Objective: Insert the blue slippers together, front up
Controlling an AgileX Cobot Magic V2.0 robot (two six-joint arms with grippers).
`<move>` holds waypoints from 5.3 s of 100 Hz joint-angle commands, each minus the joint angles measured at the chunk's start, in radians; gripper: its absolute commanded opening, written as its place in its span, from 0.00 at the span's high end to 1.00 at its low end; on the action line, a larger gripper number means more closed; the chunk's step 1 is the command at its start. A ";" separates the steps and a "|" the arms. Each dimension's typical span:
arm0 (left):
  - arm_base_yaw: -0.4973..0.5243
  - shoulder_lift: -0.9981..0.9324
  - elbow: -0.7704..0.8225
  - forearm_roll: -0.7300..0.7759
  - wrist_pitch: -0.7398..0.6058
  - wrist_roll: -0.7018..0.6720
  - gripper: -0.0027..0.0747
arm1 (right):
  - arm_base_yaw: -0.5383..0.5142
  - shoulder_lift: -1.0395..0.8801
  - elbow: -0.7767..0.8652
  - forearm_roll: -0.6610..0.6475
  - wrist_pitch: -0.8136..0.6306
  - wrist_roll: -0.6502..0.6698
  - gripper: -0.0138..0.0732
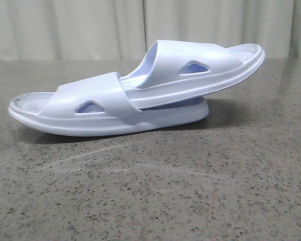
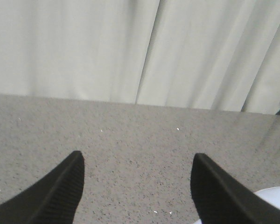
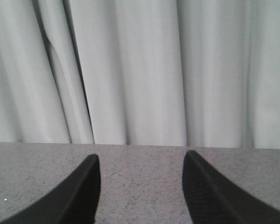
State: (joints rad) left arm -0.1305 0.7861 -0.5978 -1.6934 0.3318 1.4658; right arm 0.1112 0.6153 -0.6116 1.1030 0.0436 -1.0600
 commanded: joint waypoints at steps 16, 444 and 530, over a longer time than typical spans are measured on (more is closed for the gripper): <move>-0.005 -0.220 0.087 0.013 -0.118 0.005 0.41 | -0.003 -0.180 0.129 -0.022 -0.087 -0.044 0.45; -0.005 -0.821 0.609 1.643 -0.271 -1.418 0.94 | -0.003 -0.288 0.244 -0.028 -0.112 -0.044 0.96; -0.005 -0.821 0.609 1.643 -0.271 -1.418 0.94 | -0.003 -0.288 0.254 -0.158 -0.111 0.067 0.96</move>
State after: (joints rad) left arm -0.1305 -0.0042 0.0012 -0.0413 0.1439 0.0564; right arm 0.1112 0.3252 -0.3286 1.0491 -0.0263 -1.0701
